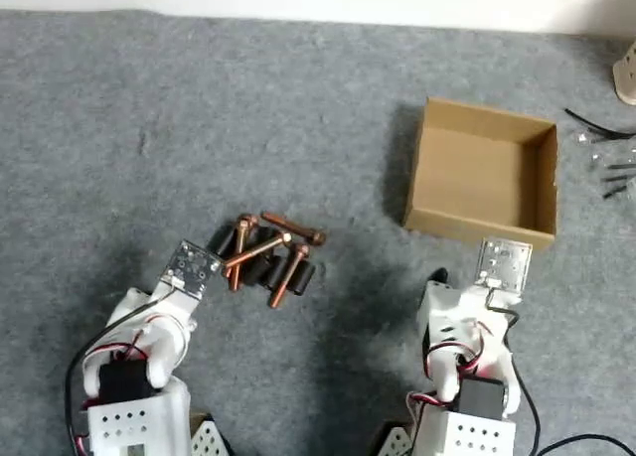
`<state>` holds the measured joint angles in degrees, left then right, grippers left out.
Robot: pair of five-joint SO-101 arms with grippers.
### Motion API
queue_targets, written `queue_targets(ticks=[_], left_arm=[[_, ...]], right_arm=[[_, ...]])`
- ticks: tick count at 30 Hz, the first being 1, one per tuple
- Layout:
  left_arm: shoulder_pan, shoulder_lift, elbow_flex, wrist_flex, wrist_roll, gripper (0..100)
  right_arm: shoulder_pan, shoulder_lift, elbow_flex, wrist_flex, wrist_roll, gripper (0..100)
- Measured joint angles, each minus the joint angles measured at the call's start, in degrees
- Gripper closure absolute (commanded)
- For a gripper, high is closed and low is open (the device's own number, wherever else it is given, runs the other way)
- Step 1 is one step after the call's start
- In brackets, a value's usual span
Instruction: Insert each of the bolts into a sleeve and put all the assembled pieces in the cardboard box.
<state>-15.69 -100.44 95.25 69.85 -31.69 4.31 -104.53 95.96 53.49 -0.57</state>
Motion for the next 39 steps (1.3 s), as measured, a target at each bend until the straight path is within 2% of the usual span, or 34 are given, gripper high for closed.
queue_targets(ticks=[8, 14, 20, 23, 27, 32, 39], left_arm=[[-6.15, -0.18, -12.31, -1.67, 2.64, 99], [-6.15, -0.53, -19.16, -11.87, 13.63, 99], [2.81, 0.00, -19.25, -23.56, 23.47, 99], [8.26, 0.00, -17.14, -27.60, 24.88, 99], [11.52, 2.73, -15.65, -28.84, 24.97, 99], [11.60, 18.81, -21.89, -27.52, 22.86, 99], [11.60, 53.98, -34.37, -27.60, 23.74, 99]], right_arm=[[-0.09, 0.00, 0.00, -1.32, 0.00, 75.7], [-0.09, 0.00, 0.00, 1.93, 0.00, 75.7], [-0.09, 0.00, 0.00, 5.98, 0.00, 75.7], [-0.09, 0.00, 0.00, 5.98, 0.00, 75.7], [-0.09, 0.00, 0.00, 5.98, 0.00, 75.7], [0.09, 0.00, 0.00, 7.21, 0.00, 75.7], [0.26, 0.00, 0.00, 7.82, 0.00, 75.7]])
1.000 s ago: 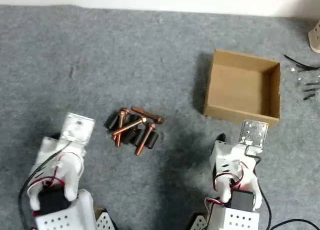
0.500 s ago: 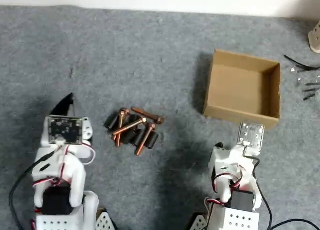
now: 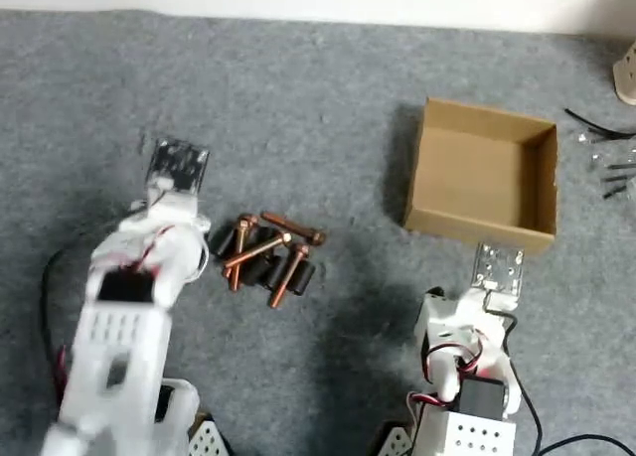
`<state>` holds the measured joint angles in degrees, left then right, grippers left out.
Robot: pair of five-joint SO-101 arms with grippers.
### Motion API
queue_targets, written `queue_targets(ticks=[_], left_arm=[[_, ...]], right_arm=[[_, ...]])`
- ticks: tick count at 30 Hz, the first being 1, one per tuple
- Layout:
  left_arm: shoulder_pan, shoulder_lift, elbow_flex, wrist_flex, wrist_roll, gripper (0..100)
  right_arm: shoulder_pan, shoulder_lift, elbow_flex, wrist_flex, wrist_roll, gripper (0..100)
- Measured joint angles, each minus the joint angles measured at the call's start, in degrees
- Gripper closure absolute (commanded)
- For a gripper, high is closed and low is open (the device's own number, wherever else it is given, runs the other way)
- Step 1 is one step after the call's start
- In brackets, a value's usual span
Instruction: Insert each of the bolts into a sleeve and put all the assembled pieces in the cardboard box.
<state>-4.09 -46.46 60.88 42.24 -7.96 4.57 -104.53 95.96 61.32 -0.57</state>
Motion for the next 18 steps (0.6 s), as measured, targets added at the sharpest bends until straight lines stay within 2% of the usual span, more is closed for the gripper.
queue_targets(ticks=[3, 7, 10, 13, 16, 18], left_arm=[[0.00, 10.90, -1.58, -1.76, 3.34, 99], [0.00, 18.99, -1.49, -8.00, 4.66, 99], [-0.09, 20.22, -0.62, -13.10, 4.66, 99], [-0.53, 20.22, -0.53, -14.33, 5.10, 99], [-0.70, 20.22, -0.53, -14.42, 5.10, 99], [-0.70, 20.22, -0.53, -14.42, 5.19, 99]], right_arm=[[-0.09, 0.00, 0.00, 0.00, 0.00, 75.7], [0.53, 0.00, 0.00, 0.00, 0.00, 75.7], [2.37, 0.00, 0.00, 0.00, 0.00, 75.7], [3.08, 0.00, 0.00, -0.26, 0.00, 75.7], [1.93, 0.00, 0.00, -2.73, 1.05, 75.7], [-1.67, 0.00, 0.00, -4.75, 1.93, 75.7]])
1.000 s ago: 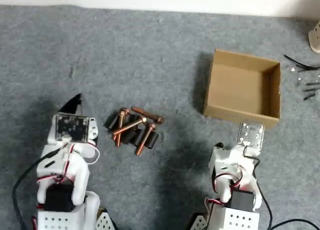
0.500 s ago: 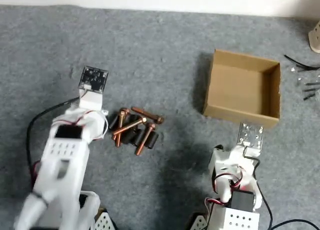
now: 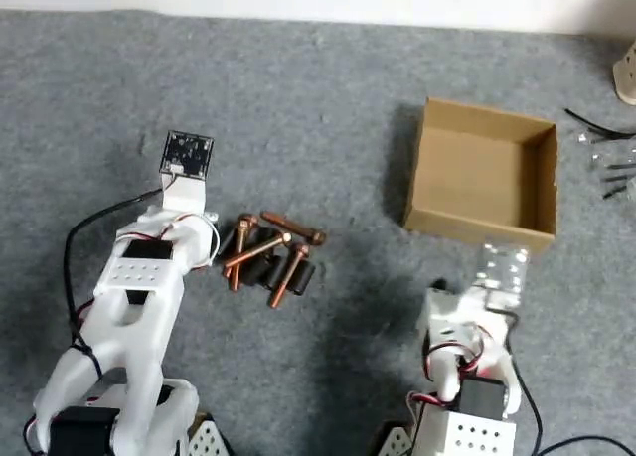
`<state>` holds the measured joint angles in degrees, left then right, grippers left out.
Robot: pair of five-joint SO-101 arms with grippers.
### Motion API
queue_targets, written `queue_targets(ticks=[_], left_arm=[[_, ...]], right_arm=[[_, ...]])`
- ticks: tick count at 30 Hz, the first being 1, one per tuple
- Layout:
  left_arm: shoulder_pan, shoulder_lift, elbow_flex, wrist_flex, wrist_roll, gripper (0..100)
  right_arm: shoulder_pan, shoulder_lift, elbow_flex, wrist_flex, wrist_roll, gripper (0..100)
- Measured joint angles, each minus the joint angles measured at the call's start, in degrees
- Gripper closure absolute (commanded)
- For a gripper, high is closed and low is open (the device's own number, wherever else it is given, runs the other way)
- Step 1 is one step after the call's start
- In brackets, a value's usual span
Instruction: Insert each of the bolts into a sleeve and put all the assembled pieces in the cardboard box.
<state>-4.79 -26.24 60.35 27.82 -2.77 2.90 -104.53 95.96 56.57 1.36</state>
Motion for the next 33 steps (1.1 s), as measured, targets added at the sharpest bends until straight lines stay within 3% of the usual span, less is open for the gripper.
queue_targets(ticks=[6, 13, 23, 33], left_arm=[[-1.23, 0.00, 0.00, 0.00, 0.00, 99], [-1.41, 0.18, 0.00, 0.00, 0.00, 99], [-1.41, 0.70, 0.00, 0.00, 0.00, 99], [-1.41, 0.70, 0.00, 0.00, 0.00, 99]], right_arm=[[-5.63, 0.00, -0.09, -0.62, -0.26, 75.7], [-17.58, 10.73, -13.71, -3.52, -6.86, 75.7], [-33.67, 55.21, -29.19, -26.02, -19.25, 75.7], [-51.08, 99.34, -54.51, -27.08, -21.63, 75.7]])
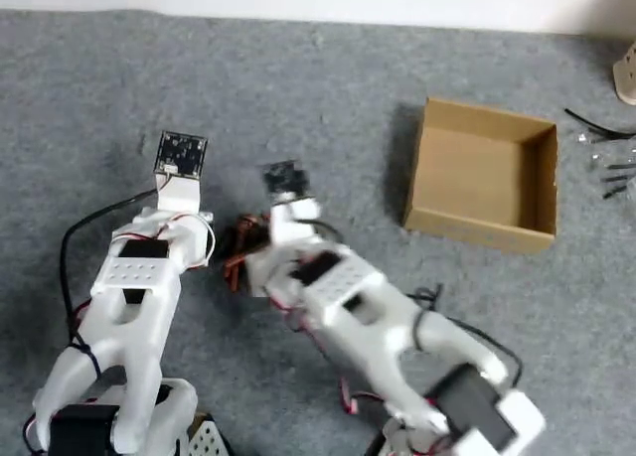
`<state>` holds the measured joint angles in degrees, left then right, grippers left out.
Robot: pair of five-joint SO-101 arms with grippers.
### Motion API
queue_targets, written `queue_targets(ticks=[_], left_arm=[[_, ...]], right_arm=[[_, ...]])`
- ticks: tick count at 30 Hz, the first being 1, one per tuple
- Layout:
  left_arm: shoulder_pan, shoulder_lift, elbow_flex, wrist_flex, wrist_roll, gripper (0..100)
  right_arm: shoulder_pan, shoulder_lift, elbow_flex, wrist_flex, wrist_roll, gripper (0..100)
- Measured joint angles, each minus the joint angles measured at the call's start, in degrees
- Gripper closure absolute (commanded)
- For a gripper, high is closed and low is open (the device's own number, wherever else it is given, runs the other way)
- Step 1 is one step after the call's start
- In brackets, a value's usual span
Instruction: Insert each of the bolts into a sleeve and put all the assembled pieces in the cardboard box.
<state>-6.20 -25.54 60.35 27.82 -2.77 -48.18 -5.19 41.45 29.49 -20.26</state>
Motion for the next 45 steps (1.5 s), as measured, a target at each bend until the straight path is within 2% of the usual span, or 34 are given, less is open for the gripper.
queue_targets(ticks=[9, 26, 39, 45], left_arm=[[-0.44, 0.00, 0.00, 0.00, 0.00, 99], [-2.20, 0.00, 0.00, 0.00, 2.55, 99], [-2.20, 0.00, 0.00, 0.00, 2.55, 99], [-2.20, 0.00, 0.00, -0.26, 2.55, 99]], right_arm=[[-2.02, 5.80, -8.35, 11.52, 0.00, 75.7], [4.75, 6.15, -11.52, 24.09, -0.09, 75.7], [10.73, 6.15, -11.87, 27.08, -0.09, 75.7], [10.73, -2.46, -11.34, 27.87, -0.09, 75.7]])
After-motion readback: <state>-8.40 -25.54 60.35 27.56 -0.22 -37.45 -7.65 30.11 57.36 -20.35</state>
